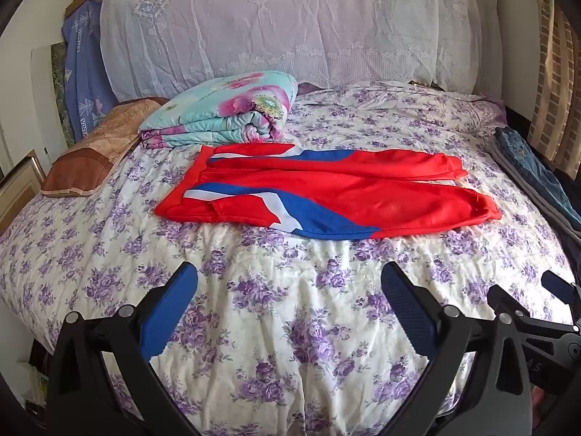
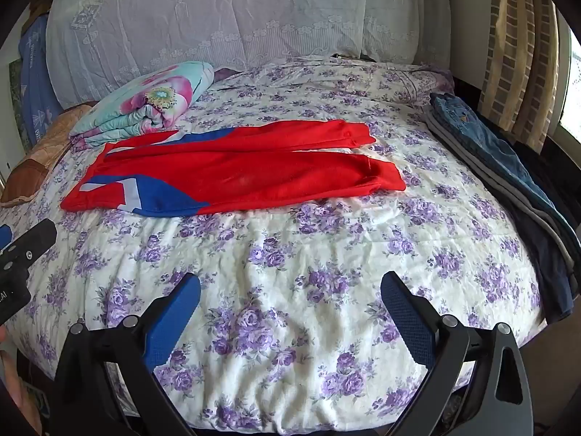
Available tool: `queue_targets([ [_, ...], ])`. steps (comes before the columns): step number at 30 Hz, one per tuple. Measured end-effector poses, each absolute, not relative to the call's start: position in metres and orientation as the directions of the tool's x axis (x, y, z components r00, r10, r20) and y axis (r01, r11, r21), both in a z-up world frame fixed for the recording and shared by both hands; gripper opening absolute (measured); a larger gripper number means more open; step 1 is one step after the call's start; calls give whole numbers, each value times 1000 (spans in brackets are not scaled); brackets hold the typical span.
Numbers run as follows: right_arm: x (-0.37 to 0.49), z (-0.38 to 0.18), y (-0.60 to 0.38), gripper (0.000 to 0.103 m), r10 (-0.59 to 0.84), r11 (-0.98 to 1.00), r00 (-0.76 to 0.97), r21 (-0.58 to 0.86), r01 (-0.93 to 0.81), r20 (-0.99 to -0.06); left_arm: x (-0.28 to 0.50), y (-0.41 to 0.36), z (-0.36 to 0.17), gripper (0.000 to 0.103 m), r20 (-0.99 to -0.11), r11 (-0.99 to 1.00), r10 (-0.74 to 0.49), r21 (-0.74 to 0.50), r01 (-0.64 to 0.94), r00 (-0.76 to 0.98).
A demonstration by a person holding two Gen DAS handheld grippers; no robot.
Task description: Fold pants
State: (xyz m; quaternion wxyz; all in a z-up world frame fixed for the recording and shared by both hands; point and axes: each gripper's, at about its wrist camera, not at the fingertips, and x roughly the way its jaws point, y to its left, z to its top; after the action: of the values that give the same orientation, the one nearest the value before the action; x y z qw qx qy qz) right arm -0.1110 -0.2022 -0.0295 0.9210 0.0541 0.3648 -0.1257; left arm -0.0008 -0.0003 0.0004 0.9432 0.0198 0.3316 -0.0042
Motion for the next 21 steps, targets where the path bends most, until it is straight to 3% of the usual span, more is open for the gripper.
queue_targets([
  [21, -111, -30, -201, 100, -186, 963, 703, 13, 268, -686, 2, -2, -3, 99, -639, 999, 3, 33, 24, 769],
])
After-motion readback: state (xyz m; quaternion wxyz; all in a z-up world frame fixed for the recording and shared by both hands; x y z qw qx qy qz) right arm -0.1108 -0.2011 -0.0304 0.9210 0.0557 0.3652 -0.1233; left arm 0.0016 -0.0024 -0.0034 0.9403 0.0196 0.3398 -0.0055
